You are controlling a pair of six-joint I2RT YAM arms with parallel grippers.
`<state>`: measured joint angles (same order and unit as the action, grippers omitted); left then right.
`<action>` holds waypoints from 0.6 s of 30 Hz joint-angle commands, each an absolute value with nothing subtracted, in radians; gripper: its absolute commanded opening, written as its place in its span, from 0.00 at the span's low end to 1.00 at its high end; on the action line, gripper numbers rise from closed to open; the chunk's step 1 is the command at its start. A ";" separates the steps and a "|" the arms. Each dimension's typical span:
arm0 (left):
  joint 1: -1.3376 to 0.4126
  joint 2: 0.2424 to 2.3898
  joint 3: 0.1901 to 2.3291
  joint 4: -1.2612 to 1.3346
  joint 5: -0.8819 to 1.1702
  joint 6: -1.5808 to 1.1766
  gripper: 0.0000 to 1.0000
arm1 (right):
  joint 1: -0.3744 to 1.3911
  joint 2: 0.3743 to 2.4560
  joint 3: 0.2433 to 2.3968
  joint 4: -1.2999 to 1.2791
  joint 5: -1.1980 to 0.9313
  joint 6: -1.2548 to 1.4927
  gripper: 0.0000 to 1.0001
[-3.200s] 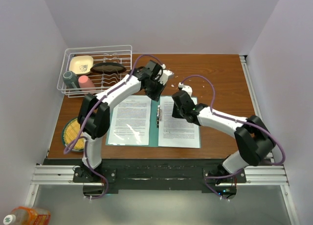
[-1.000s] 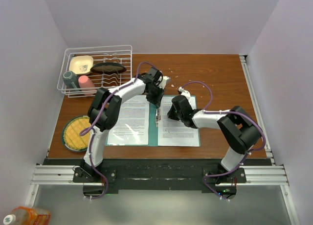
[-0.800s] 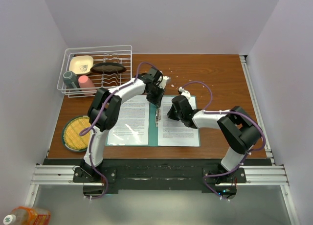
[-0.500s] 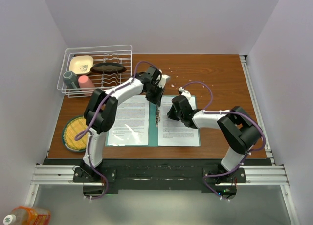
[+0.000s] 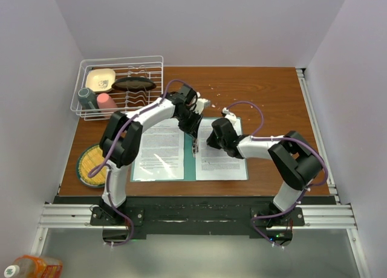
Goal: Put the files into the folder
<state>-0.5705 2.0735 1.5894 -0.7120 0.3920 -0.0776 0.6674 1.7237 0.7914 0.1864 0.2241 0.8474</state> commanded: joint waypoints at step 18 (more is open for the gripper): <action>-0.569 1.974 1.539 -0.801 0.600 -0.031 0.26 | 0.669 1.812 0.746 -0.044 0.284 0.877 0.00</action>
<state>-0.5701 2.0041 1.5581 -0.7815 0.5095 -0.0387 0.6674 1.7344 0.7986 0.1825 0.2409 0.8909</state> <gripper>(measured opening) 0.259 0.007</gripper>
